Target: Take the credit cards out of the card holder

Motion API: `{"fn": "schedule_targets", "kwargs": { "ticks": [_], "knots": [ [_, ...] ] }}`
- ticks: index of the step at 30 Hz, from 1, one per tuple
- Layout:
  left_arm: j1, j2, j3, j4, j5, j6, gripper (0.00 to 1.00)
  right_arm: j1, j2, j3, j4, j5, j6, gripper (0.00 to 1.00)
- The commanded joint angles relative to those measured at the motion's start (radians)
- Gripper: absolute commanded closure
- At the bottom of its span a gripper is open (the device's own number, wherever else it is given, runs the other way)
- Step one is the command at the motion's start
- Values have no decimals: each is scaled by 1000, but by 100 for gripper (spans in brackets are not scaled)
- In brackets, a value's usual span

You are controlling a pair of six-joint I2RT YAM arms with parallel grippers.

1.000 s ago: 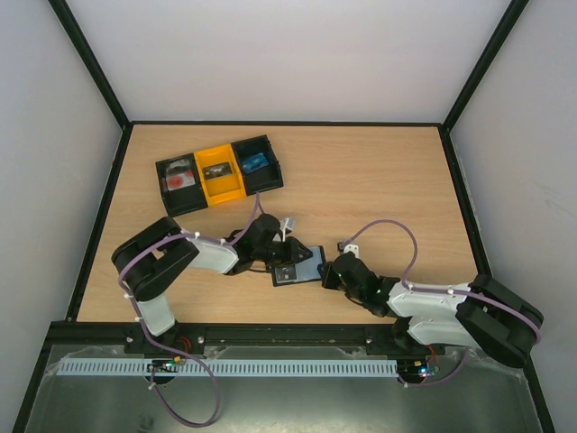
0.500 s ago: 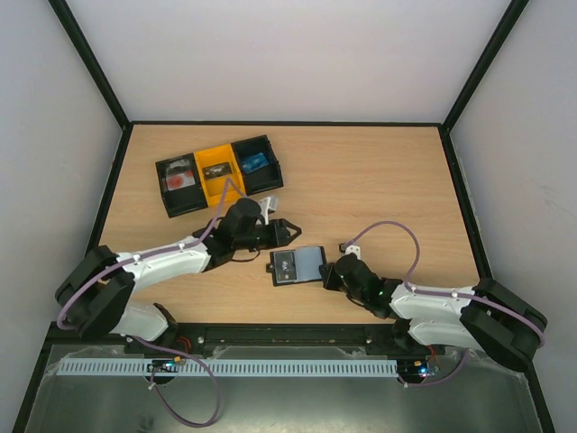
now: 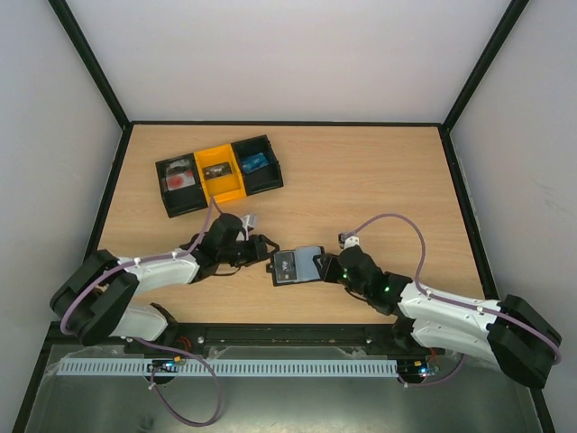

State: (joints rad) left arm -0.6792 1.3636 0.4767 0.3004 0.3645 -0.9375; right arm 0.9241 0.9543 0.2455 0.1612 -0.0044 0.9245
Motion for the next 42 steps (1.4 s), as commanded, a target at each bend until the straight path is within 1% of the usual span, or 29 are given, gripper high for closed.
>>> {"fn": "schedule_targets", "kwargs": {
  "ticks": [1,5,12,17,20,27,32,38,42],
  "knots": [
    [17,4,-49,118,80,-39,52,2,26,42,28,-63,-4,76],
    [16,29,-77,189,107,-65,52,4,108,80,79,-98,-10,77],
    [17,52,-92,220,123,-78,52,22,288,149,163,-168,-11,80],
    [17,65,-105,242,125,-93,53,23,397,196,187,-193,-16,81],
    [17,71,-105,255,139,-96,53,24,443,218,167,-170,-23,81],
    [17,68,-102,233,136,-82,53,24,522,221,151,-153,-23,81],
    [17,80,-102,232,129,-73,53,24,535,213,130,-120,-26,81],
    [17,79,-107,247,130,-80,53,24,544,190,158,-129,-18,82],
    [7,64,-87,242,134,-85,53,23,541,181,169,-130,-16,84]
  ]
}}
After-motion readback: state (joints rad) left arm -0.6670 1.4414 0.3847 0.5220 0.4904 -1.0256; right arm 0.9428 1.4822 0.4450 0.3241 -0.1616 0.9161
